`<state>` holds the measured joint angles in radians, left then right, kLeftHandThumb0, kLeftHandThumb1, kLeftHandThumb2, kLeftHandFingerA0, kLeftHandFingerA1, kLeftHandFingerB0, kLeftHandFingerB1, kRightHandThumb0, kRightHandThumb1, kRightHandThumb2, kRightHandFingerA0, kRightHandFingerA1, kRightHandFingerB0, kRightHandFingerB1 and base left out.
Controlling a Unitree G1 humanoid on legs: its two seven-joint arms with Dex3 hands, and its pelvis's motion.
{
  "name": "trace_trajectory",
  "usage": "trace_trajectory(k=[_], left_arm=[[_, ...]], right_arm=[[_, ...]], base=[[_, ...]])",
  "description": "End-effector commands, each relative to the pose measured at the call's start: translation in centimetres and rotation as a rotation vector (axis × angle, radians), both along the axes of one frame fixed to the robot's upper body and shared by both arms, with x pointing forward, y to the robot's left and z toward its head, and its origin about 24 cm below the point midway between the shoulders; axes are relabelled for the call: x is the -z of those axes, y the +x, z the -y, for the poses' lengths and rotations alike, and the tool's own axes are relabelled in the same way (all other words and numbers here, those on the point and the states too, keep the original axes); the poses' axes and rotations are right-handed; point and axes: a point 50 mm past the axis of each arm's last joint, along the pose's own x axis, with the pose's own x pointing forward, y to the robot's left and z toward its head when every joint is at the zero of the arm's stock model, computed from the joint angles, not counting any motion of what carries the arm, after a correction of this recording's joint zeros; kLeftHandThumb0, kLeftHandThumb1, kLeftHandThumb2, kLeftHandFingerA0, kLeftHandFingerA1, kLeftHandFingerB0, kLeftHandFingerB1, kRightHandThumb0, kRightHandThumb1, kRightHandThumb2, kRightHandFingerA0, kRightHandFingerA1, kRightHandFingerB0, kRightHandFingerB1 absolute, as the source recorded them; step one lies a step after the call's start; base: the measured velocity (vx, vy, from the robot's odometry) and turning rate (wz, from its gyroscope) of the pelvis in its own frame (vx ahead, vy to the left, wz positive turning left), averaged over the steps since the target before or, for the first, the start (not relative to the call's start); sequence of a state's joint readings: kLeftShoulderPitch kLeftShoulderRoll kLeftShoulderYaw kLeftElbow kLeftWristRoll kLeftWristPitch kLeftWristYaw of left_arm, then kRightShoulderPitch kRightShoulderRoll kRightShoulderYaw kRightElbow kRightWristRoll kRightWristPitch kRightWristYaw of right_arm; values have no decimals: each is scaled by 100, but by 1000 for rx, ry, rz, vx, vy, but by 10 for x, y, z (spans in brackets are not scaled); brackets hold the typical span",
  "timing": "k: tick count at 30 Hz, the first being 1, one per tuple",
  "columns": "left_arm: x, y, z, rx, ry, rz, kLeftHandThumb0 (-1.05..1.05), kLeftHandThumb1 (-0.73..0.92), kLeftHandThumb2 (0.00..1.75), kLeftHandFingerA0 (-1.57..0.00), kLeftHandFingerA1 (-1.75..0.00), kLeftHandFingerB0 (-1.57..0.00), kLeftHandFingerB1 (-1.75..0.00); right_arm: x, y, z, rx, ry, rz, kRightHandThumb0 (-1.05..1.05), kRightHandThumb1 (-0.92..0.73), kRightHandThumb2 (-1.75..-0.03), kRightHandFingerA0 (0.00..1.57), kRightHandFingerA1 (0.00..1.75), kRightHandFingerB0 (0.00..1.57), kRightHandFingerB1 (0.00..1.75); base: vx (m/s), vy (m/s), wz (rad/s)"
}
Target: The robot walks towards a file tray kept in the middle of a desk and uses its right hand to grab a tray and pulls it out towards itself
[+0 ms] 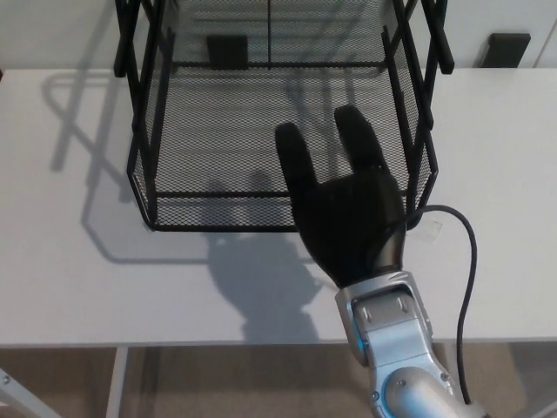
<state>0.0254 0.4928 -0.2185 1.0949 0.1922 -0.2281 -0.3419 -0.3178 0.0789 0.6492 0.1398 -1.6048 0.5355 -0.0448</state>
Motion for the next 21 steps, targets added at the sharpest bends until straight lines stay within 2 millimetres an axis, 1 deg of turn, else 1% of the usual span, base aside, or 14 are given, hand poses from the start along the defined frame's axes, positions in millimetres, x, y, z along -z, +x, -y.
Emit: trace_trajectory(k=[1, 2, 3, 4, 5, 6, 8, 9, 14, 15, 17, 18, 20, 21], left_arm=[[-5, 2, -4, 33, 3, 23, -53, 25, 49, -42, -37, -30, -32], [-5, 2, -4, 34, 4, 24, -54, 25, 50, -42, -37, -30, -32], [-5, 3, -4, 41, 7, 27, -55, 25, 50, -42, -37, -30, -32], [-5, 3, -4, 46, 8, 26, -55, 26, 50, -42, -38, -30, -32], [-5, 3, -4, 43, 7, 25, -55, 25, 50, -42, -37, -30, -31], [-5, 3, -4, 43, 7, 25, -55, 25, 50, -43, -38, -30, -31], [-6, 4, -4, 41, 6, 24, -54, 25, 49, -42, -37, -30, -31], [-5, 4, -4, 39, 6, 23, -53, 25, 49, -42, -37, -30, -31], [-7, 4, -4, 62, 9, 23, -53, 27, 50, -42, -37, -29, -31], [-7, 4, -4, 61, 8, 23, -54, 27, 50, -42, -37, -30, -31], [-6, 4, -4, 47, 0, 23, -50, 25, 49, -41, -37, -30, -31], [-6, 4, -4, 45, 2, 20, -50, 25, 49, -41, -37, -30, -31], [-6, 5, -3, 47, 5, 19, -51, 25, 50, -42, -37, -30, -31], [-5, 4, -3, 48, 7, 16, -55, 25, 62, -39, -42, -29, -36]], right_arm=[[10, 2, 8, 54, 57, -94, -78, -27, -63, 1, 34, 4, 36], [13, 3, 8, 57, 66, -113, -77, -28, -63, 1, 37, 4, 36], [15, 3, 9, 60, 84, -140, -45, -22, -77, 0, 42, 0, 38], [16, 3, 9, 60, 87, -152, -78, -30, -64, 2, 40, 2, 33], [18, 3, 10, 58, 95, -174, -75, -29, -64, 1, 38, 4, 32], [19, 3, 10, 58, 102, -188, -73, -25, -61, 2, 37, 2, 34], [22, 3, 10, 62, 116, -209, -71, -27, -62, 2, 39, 3, 35], [22, 2, 11, 62, 114, -209, -70, -35, -51, 0, 47, 5, 35], [27, 0, 10, 56, 115, -219, -72, -35, -52, 0, 47, 5, 35], [27, -1, 9, 54, 141, -243, -73, -28, -61, 2, 40, 6, 33], [28, -4, 8, 34, 153, -243, -68, -28, -60, 5, 48, 10, 36], [29, -5, 7, 22, 163, -249, -31, 2, -70, 4, 55, 0, 50], [29, -9, 6, 5, 164, -257, -31, 1, -70, 3, 54, 0, 50], [30, -13, 7, -2, 171, -264, -31, 0, -70, 3, 54, 0, 51]], base=[[0, 0, 0], [0, 0, 0], [0, 0, 0], [0, 0, 0], [0, 0, 0], [0, 0, 0], [0, 0, 0], [0, 0, 0], [0, 0, 0], [0, 0, 0], [0, 0, 0], [0, 0, 0], [0, 0, 0], [0, 0, 0]])
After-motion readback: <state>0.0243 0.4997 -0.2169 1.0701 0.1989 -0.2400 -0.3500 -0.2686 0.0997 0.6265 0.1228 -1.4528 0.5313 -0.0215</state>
